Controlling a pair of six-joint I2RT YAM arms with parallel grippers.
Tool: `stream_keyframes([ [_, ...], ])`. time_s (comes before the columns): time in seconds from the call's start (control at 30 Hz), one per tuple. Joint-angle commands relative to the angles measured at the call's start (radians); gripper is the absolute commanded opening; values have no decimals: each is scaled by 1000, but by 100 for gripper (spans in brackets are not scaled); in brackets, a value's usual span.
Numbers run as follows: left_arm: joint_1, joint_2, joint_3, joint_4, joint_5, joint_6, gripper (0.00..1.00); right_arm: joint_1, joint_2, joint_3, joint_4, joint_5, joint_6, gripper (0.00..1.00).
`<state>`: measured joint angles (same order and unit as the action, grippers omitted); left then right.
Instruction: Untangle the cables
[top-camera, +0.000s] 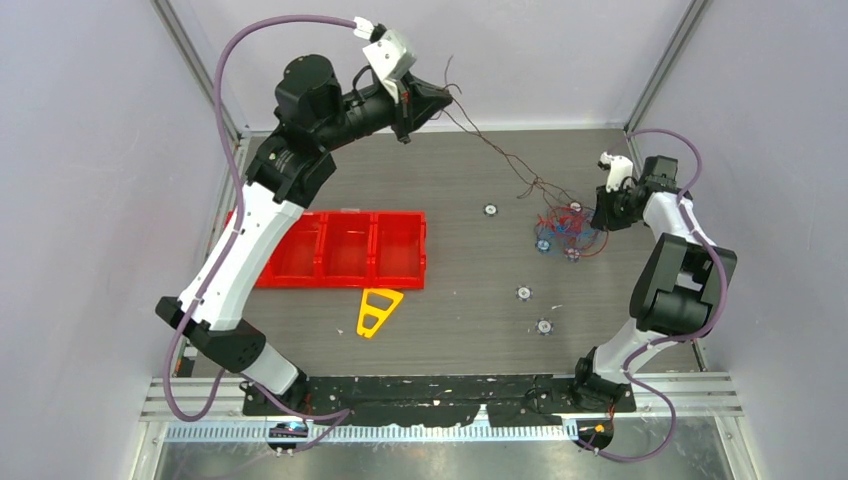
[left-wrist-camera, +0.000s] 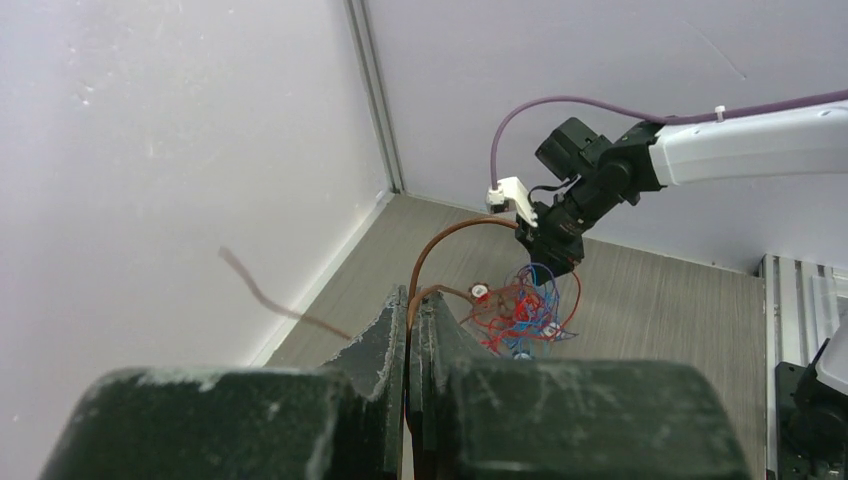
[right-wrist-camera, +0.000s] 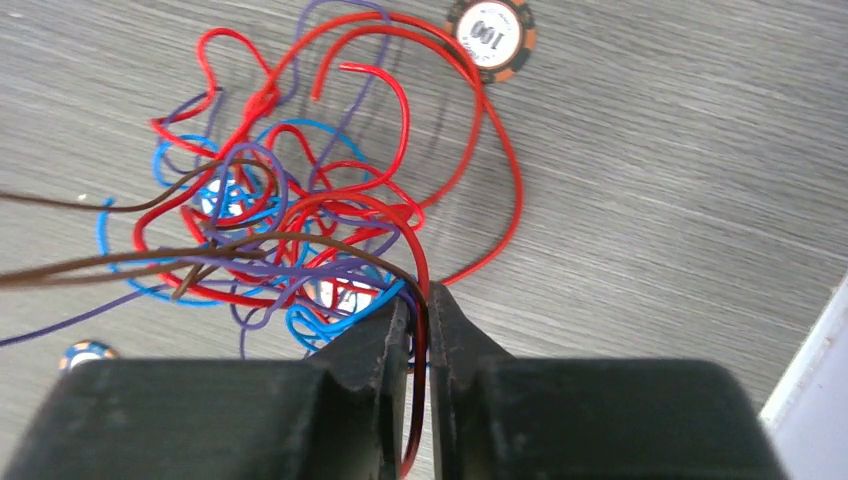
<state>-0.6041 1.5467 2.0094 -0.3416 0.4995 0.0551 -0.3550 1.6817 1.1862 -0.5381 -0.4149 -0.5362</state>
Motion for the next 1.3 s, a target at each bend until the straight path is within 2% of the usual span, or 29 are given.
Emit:
stream_keyframes([
  [0.0,-23,14,31,50,11,-34,0,-8,-70,76,-46,-160,31,32],
  [0.03,-29,19,34,51,14,-36,0,-7,-77,86,-95,-203,23,40],
  [0.07,-33,24,35,50,16,-40,0,-8,-79,114,-114,-241,13,56],
  [0.13,-37,37,33,49,12,-49,0,-8,-100,156,-200,-306,-29,72],
  [0.17,-38,45,34,49,10,-77,0,-8,-127,167,-245,-329,-51,76],
  [0.27,-38,70,31,51,5,-120,0,-3,-208,187,-259,-455,-57,99],
  [0.37,-37,84,33,65,-3,-161,0,46,-308,111,-125,-487,55,95],
  [0.43,-37,88,40,68,-7,-171,0,132,-339,55,-31,-449,86,95],
  [0.5,-37,89,53,59,-17,-166,0,224,-342,2,51,-349,86,95],
  [0.57,-37,86,65,49,-24,-152,0,314,-317,-53,143,-242,76,95],
  [0.67,-34,71,67,47,-22,-147,0,339,-223,-101,317,-134,73,95],
  [0.73,-28,55,58,60,-12,-154,0,341,-135,-90,349,-103,60,98],
  [0.8,-18,38,43,87,-17,-173,0,341,-61,-58,335,-88,51,85],
  [0.87,-6,26,30,86,-17,-167,0,333,-30,-24,313,-67,51,52],
  [0.9,-3,21,20,70,-12,-153,0,316,-32,0,306,-82,59,44],
  [0.93,2,12,-10,50,6,-140,0,304,-49,13,295,-98,96,26],
  [1.0,2,-21,-121,20,65,-70,0,267,-94,57,282,-194,171,9],
  [1.1,-18,-86,-374,17,90,80,0,239,-188,100,266,-292,246,6],
  [1.2,-24,-92,-537,35,90,142,0,238,-263,97,242,-388,261,6],
  [1.23,-26,-77,-557,36,87,148,2,238,-294,94,226,-402,262,6],
  [1.27,-25,-64,-563,32,83,149,14,239,-309,85,216,-424,258,5],
])
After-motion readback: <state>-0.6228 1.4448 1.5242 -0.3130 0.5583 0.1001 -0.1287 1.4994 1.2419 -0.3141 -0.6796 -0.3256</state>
